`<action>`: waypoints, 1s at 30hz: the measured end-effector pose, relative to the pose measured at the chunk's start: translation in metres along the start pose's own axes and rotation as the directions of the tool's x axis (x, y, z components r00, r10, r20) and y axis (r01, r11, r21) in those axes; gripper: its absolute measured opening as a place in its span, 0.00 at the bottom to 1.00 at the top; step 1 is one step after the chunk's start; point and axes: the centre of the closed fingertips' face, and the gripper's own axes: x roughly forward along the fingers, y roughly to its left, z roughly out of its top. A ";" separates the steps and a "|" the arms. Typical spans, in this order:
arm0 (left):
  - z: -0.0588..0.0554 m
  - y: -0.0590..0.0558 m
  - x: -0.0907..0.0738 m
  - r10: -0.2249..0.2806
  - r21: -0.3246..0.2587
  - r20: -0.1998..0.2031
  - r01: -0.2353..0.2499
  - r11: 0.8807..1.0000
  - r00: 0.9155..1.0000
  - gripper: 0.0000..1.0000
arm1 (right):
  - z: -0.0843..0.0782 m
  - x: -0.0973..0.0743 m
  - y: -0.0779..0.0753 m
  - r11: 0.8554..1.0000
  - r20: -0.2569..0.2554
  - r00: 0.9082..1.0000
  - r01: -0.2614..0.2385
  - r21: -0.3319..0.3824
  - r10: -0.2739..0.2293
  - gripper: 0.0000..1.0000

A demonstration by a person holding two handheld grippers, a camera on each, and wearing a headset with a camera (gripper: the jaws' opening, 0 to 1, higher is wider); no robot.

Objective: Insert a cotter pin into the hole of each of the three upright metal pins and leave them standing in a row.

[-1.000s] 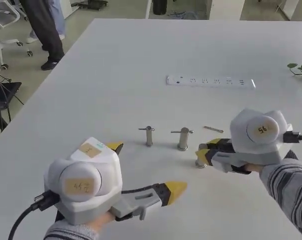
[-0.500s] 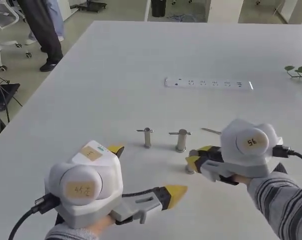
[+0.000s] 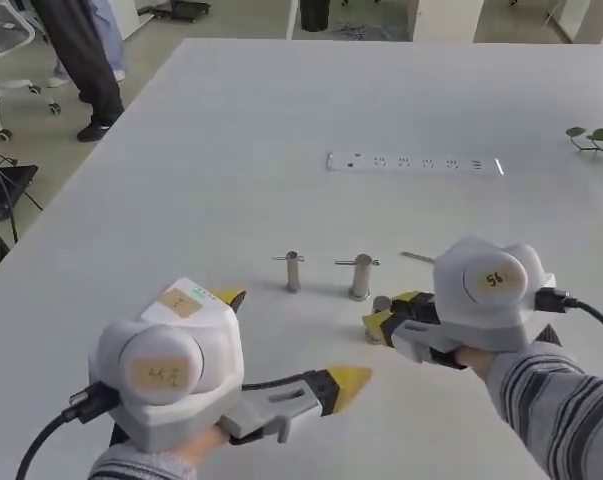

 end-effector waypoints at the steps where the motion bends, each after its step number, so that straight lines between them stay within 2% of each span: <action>1: 0.000 0.001 0.000 0.000 0.000 0.000 0.000 1.000 1.000 0.91 | 0.002 -0.002 0.003 1.000 0.012 1.000 -0.017 0.004 0.017 0.17; 2: 0.000 0.002 0.000 0.002 -0.001 0.001 -0.002 1.000 1.000 0.91 | 0.005 -0.002 0.006 0.999 0.035 0.999 -0.040 0.017 0.040 0.19; 4: 0.000 0.003 0.000 0.005 -0.006 0.002 -0.005 1.000 1.000 0.91 | 0.003 -0.005 0.005 0.999 0.025 0.999 -0.049 0.023 0.048 0.23; 7: -0.001 0.005 0.000 0.007 -0.011 0.003 -0.007 1.000 1.000 0.92 | 0.001 -0.010 0.001 0.998 0.006 0.998 -0.067 -0.016 0.067 0.25; 10: 0.000 0.007 0.000 0.014 -0.008 0.007 -0.014 1.000 1.000 0.92 | 0.001 -0.016 -0.004 0.996 -0.006 0.997 -0.081 -0.021 0.081 0.27; 12: 0.001 0.009 0.000 0.020 -0.005 0.012 -0.020 1.000 1.000 0.91 | 0.004 -0.021 -0.008 0.995 0.011 0.996 -0.094 -0.021 0.094 0.25; 15: -0.001 0.011 0.001 0.022 -0.003 0.004 -0.022 1.000 1.000 0.91 | 0.005 -0.026 -0.013 0.996 -0.003 0.996 -0.091 -0.023 0.091 0.21; 18: -0.002 0.011 0.002 0.021 -0.003 0.001 -0.021 1.000 1.000 0.91 | 0.005 -0.032 -0.024 0.995 -0.024 0.997 -0.071 -0.064 0.069 0.20; 22: -0.002 0.013 0.003 0.021 -0.005 0.000 -0.021 1.000 1.000 0.91 | 0.006 -0.034 -0.036 0.996 -0.042 0.997 -0.064 -0.070 0.061 0.20; 24: -0.002 0.014 0.004 0.021 -0.008 0.001 -0.021 1.000 1.000 0.91 | 0.005 -0.035 -0.044 0.994 -0.068 0.996 -0.065 -0.089 0.059 0.21; 25: -0.003 0.014 0.004 0.020 -0.008 0.000 -0.020 1.000 1.000 0.91 | 0.003 -0.033 -0.056 0.991 -0.094 0.994 -0.073 -0.108 0.063 0.21; 26: -0.003 0.014 0.005 0.019 -0.008 -0.002 -0.019 1.000 1.000 0.91 | 0.002 -0.033 -0.060 0.990 -0.109 0.992 -0.073 -0.122 0.060 0.21; 28: -0.004 0.014 0.006 0.017 -0.006 -0.007 -0.017 1.000 1.000 0.91 | 0.002 -0.031 -0.065 0.983 -0.131 0.989 -0.090 -0.158 0.069 0.20; 30: -0.004 0.014 0.007 0.015 -0.007 -0.006 -0.015 1.000 1.000 0.91 | 0.002 -0.029 -0.072 0.982 -0.142 0.988 -0.082 -0.172 0.057 0.21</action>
